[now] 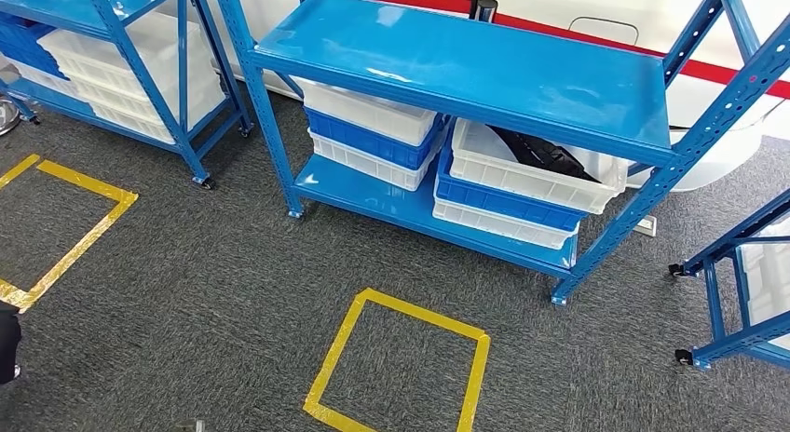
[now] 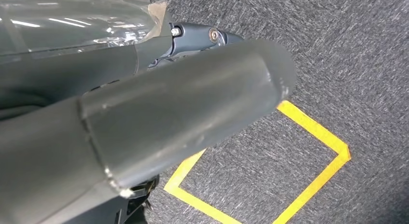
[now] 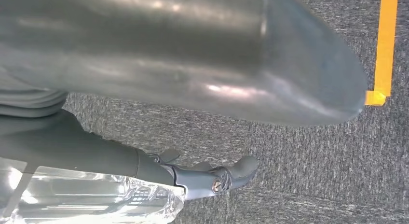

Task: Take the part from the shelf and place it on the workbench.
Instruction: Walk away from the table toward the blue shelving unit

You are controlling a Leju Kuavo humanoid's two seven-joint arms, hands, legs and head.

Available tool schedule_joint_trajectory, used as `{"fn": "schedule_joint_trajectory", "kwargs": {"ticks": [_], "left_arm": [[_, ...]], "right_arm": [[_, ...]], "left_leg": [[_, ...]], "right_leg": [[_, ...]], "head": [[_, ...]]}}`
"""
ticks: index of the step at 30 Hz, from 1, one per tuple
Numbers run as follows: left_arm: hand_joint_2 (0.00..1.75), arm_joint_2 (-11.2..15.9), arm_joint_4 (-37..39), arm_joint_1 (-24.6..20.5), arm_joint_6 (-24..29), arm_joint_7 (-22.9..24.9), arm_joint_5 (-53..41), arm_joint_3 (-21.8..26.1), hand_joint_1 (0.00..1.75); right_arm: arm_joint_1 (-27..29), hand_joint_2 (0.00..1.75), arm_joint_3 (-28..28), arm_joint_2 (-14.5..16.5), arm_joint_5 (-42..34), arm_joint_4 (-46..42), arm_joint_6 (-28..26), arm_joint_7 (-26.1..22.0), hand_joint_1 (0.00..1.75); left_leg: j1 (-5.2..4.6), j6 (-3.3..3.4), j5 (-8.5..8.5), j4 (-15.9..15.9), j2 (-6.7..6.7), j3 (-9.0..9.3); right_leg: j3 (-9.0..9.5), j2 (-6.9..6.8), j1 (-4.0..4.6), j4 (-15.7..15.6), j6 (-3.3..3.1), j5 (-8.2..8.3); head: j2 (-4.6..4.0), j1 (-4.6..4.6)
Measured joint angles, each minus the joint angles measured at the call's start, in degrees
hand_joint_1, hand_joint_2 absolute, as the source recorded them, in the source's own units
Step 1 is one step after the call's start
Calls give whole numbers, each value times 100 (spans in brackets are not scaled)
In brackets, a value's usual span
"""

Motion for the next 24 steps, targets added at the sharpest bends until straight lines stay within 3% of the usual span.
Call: {"fn": "schedule_joint_trajectory", "kwargs": {"ticks": [2,3,5,7,9,11,12,13,14,17,19,22,24], "left_arm": [[0,-2,-1,-1,-2,0,0,-1,0],[0,-2,-1,-2,-3,0,0,-1,0],[0,-2,-1,-4,-4,0,0,-1,0],[0,3,-5,-6,-4,-1,0,-1,0],[0,9,-11,-7,-4,-2,0,-2,0],[0,10,-11,-4,-3,-2,0,-2,0],[0,11,-10,-1,-2,-2,0,-1,0],[0,12,-10,1,-1,-2,1,-1,0],[0,16,-11,2,1,-2,1,-1,0],[0,32,-11,-1,3,-4,4,-1,0],[0,34,-11,-4,3,-9,9,-1,0],[0,33,-12,-6,3,-15,30,-1,0],[0,34,-14,-9,4,-19,45,-1,0]], "right_arm": [[-10,0,-20,-4,1,0,0,1,0],[-12,0,-28,-4,1,0,0,1,0],[-11,0,-37,-4,-1,0,2,1,0],[-10,0,-40,1,-5,0,16,-1,0],[-13,0,-43,1,-11,0,38,-3,0],[-9,0,-44,1,-14,0,59,-4,0],[-6,0,-44,2,-14,0,69,-4,0],[-4,0,-45,4,-14,0,74,-4,0],[-4,0,-45,5,-14,0,78,-4,0],[-7,0,-45,12,-14,0,83,-4,0],[-9,0,-45,13,-14,0,83,-4,0],[-7,0,-48,11,-13,0,83,-4,0],[-10,0,-54,14,-12,0,85,-4,0]], "left_leg": [[-24,-42,-29,9,12,21],[-40,-66,-43,15,18,26],[-57,-115,-68,20,31,31],[-38,-173,-132,87,30,14],[-8,-249,-376,488,0,-168],[22,-308,-705,1203,-21,-542],[35,-325,-789,1484,-23,-704],[49,-334,-756,1576,-23,-778],[65,-338,-611,1446,-24,-740],[108,-328,-68,406,-117,-269],[86,-291,1,123,-168,-145],[31,-161,31,95,-116,-140],[31,-62,63,57,-62,-129]], "right_leg": [[383,-82,16,-769,-14,263],[470,-106,29,-943,-53,314],[509,-86,48,-1011,-139,340],[529,-56,-3,-1025,-186,350],[550,-31,-46,-1037,-228,354],[550,-15,-38,-1036,-270,349],[549,-3,-36,-1036,-287,348],[551,16,-38,-1035,-289,346],[556,44,-44,-1034,-288,346],[567,134,-40,-1026,-251,335],[546,163,-11,-1023,-190,333],[494,167,-9,-996,-71,317],[309,101,-16,-608,-70,113]], "head": [[0,0],[0,-3],[0,-6],[0,-9],[0,-41],[0,-66],[0,-65],[0,-66],[0,-66],[0,-69],[0,-62],[0,-56],[0,-47]]}}
